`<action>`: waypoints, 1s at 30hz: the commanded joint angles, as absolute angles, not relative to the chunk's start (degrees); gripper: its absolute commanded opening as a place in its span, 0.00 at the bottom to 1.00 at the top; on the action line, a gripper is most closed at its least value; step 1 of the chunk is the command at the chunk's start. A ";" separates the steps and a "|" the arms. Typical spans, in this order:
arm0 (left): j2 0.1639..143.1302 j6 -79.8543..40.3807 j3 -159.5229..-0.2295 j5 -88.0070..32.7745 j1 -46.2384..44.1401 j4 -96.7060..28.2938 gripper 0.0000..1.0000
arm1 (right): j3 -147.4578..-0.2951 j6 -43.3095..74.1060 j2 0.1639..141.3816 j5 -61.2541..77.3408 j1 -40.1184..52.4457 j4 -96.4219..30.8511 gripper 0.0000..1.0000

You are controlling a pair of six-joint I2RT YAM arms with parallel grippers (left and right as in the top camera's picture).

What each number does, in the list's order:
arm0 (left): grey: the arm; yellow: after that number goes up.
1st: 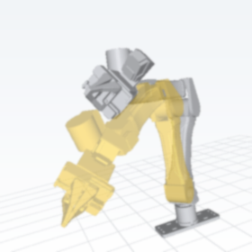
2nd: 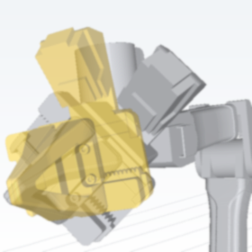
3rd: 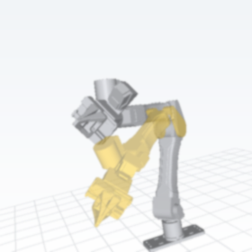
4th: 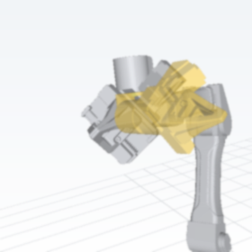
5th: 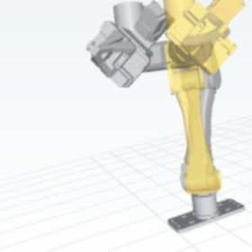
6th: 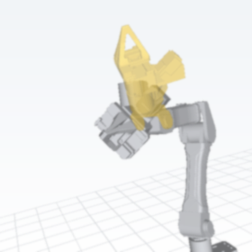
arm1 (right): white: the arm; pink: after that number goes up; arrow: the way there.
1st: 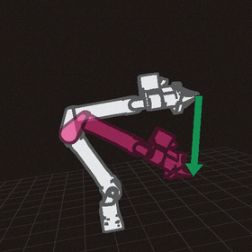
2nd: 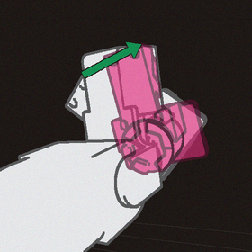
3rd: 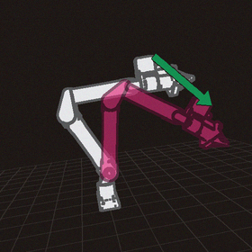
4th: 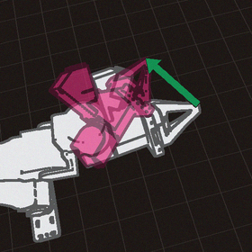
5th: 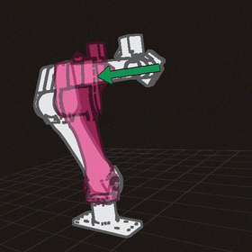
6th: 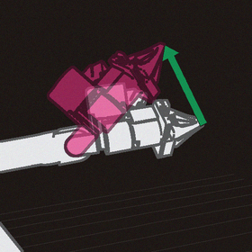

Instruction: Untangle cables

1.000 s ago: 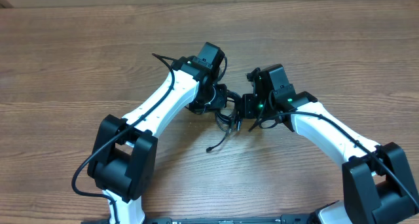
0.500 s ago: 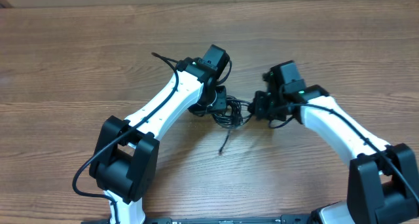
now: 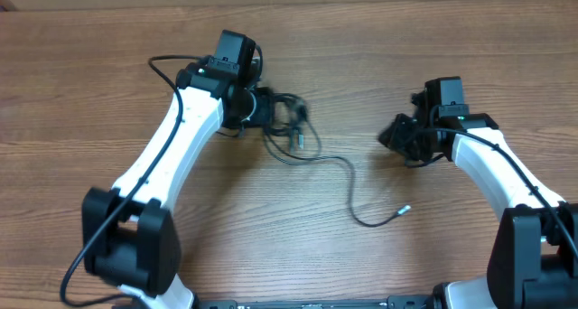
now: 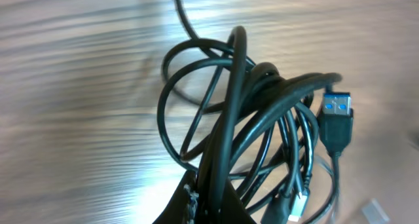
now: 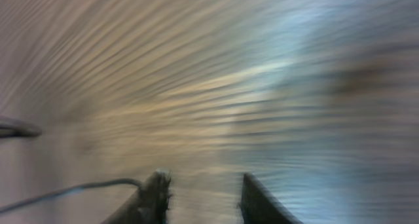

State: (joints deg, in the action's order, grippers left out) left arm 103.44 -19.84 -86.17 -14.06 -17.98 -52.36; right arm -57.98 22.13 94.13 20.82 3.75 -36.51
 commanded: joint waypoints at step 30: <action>107.74 -18.02 -86.39 -23.59 -28.01 -54.72 0.04 | -56.51 18.15 93.56 20.91 20.62 -28.67 0.25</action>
